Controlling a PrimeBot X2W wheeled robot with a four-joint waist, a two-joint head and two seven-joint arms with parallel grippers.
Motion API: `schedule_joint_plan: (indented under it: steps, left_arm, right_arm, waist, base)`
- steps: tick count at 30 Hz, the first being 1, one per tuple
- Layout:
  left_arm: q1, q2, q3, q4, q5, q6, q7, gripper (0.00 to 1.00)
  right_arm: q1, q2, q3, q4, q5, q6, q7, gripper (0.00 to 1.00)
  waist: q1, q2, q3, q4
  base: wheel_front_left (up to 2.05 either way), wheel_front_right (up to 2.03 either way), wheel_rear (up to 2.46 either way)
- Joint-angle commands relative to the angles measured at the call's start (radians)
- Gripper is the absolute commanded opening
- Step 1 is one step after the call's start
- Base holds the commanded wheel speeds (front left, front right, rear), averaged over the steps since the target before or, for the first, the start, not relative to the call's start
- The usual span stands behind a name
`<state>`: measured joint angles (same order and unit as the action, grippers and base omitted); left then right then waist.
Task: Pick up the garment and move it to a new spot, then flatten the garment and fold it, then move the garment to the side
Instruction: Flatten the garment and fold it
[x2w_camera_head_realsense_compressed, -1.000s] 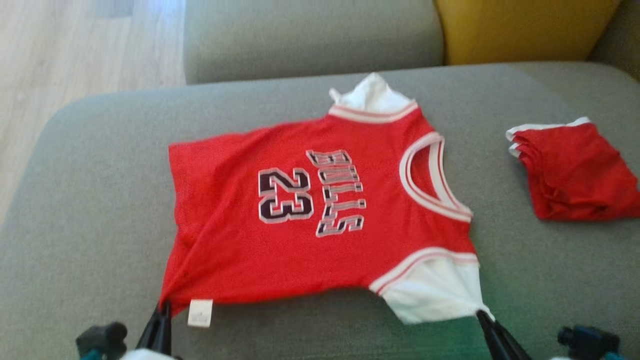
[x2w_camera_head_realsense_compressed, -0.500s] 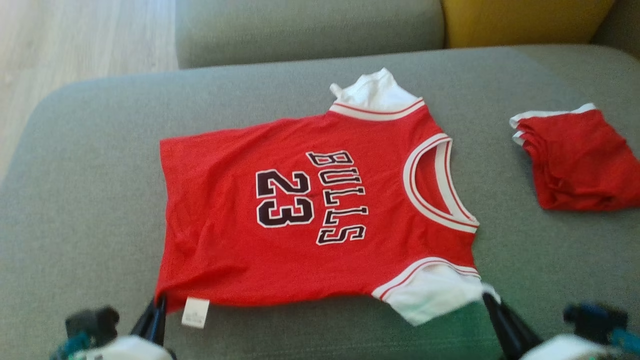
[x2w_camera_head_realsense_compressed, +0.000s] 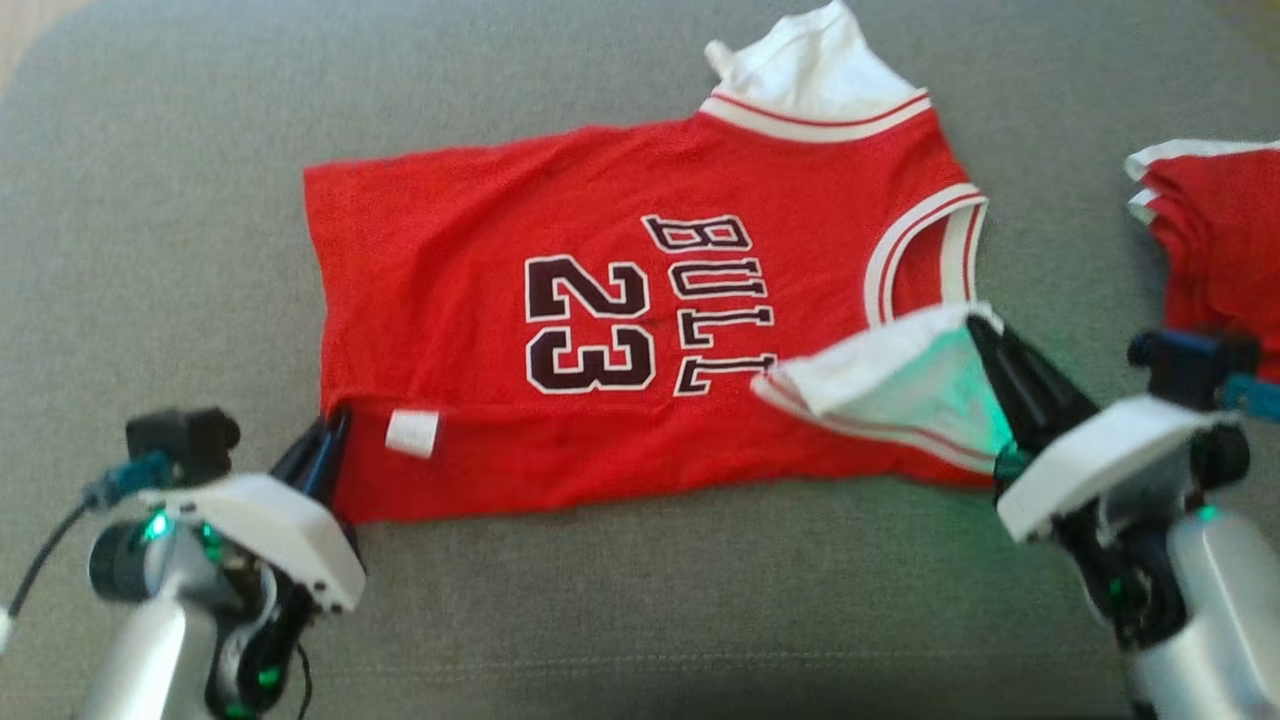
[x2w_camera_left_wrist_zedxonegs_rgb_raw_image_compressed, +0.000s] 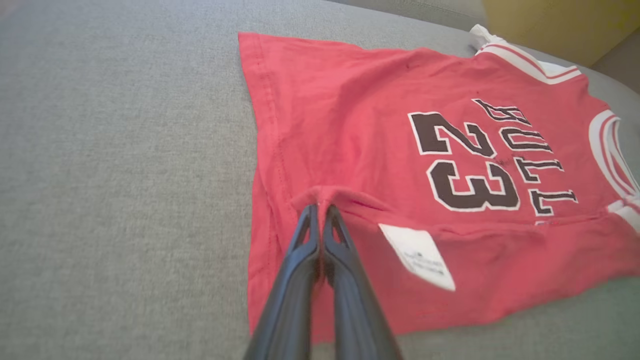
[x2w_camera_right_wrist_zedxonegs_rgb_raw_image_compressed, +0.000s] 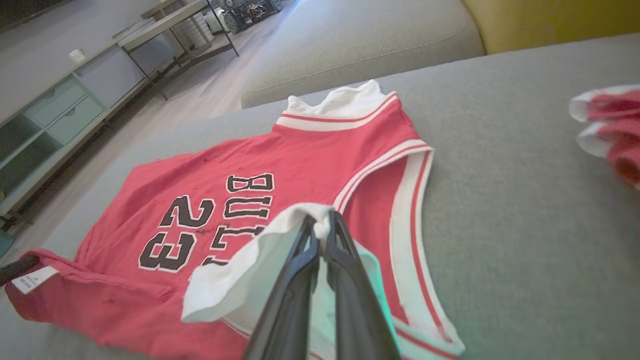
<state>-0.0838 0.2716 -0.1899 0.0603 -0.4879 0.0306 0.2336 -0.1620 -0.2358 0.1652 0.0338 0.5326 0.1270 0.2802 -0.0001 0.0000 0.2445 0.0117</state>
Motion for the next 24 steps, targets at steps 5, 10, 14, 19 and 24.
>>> schedule_joint_plan:
  steps: [5, 10, 14, 19, 24]
  left_arm:
    - [-0.092, 0.019, 0.029, 0.022, -0.012, -0.017, -0.001, 0.0]
    - [-0.121, 0.005, 0.028, 0.066, -0.03, -0.027, -0.015, 0.0]
    - [-0.116, -0.016, 0.034, 0.094, -0.054, -0.03, -0.035, 0.4]
    - [-0.082, -0.052, 0.057, 0.087, -0.06, -0.014, -0.137, 1.0]
    - [-0.045, -0.085, 0.067, 0.056, 0.0, 0.026, -0.312, 1.0]
  right_arm:
    - [-0.12, -0.052, 0.065, 0.057, 0.04, 0.004, -0.053, 0.0]
    - [-0.193, -0.076, 0.113, 0.151, 0.071, 0.004, -0.108, 0.0]
    - [-0.21, -0.068, 0.137, 0.209, 0.114, 0.004, -0.152, 1.0]
    - [-0.187, -0.054, 0.12, 0.226, 0.15, 0.004, -0.23, 1.0]
    - [-0.144, -0.042, 0.045, 0.182, 0.065, 0.004, -0.357, 1.0]
  waist:
    - [0.0001, 0.0, 0.045, 0.014]
    - [0.0001, 0.0, 0.055, 0.019]
    - [0.0001, 0.0, 0.052, 0.021]
    - [0.0001, 0.0, 0.039, 0.02]
    - [0.0001, 0.0, 0.013, 0.019]
  base:
    - [0.0, 0.0, 0.0]
    - [0.0, 0.0, 0.0]
    - [0.0, 0.0, 0.0]
    - [0.0, 0.0, 0.0]
    - [0.0, 0.0, 0.0]
